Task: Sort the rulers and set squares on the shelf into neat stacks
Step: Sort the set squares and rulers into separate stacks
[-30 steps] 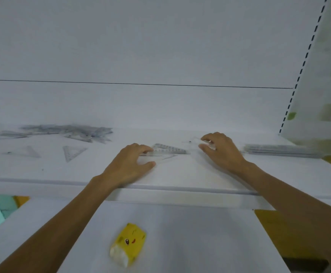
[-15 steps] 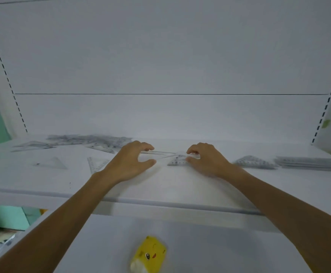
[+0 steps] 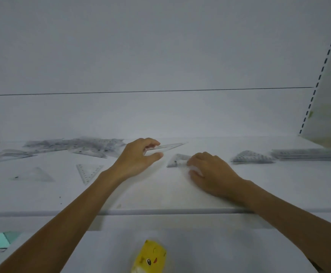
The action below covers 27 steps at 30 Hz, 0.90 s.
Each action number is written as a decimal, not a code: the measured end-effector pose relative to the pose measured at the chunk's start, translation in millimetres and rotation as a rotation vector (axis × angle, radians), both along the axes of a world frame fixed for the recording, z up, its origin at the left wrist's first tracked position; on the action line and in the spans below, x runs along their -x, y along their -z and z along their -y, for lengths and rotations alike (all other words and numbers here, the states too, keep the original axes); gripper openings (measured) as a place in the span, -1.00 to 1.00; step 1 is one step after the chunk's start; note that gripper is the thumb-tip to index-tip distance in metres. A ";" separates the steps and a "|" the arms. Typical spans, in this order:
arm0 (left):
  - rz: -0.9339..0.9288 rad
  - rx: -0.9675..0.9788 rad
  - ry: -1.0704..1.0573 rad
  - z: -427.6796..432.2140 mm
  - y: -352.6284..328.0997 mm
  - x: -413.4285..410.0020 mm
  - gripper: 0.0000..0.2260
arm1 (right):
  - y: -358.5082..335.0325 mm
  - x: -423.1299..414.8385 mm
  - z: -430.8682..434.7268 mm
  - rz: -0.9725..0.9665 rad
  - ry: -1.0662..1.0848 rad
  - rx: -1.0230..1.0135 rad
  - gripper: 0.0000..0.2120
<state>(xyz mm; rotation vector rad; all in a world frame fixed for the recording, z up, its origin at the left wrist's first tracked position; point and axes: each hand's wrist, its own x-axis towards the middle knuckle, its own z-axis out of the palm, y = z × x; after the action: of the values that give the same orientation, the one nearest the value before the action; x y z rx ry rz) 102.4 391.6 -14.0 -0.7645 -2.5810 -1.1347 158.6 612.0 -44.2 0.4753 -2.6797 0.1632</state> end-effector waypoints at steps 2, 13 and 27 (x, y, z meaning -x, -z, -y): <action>0.002 0.009 0.021 -8.9 1.7 6.7 -0.80 | 6.3 -15.1 1.6 0.051 -0.004 0.056 -0.73; 0.033 0.031 0.073 -73.7 7.4 43.2 -0.72 | -2.6 -21.9 0.6 0.138 -0.006 0.203 -0.75; -0.054 0.188 0.182 -78.8 34.2 42.8 -0.64 | 3.3 -21.4 1.1 0.134 -0.078 0.132 -0.70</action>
<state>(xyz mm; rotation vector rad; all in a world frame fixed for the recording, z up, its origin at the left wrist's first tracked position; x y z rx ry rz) 59.6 470.4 -48.1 -1.0757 -2.6425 -0.9109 180.1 611.0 -47.5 0.5446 -2.7591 0.4056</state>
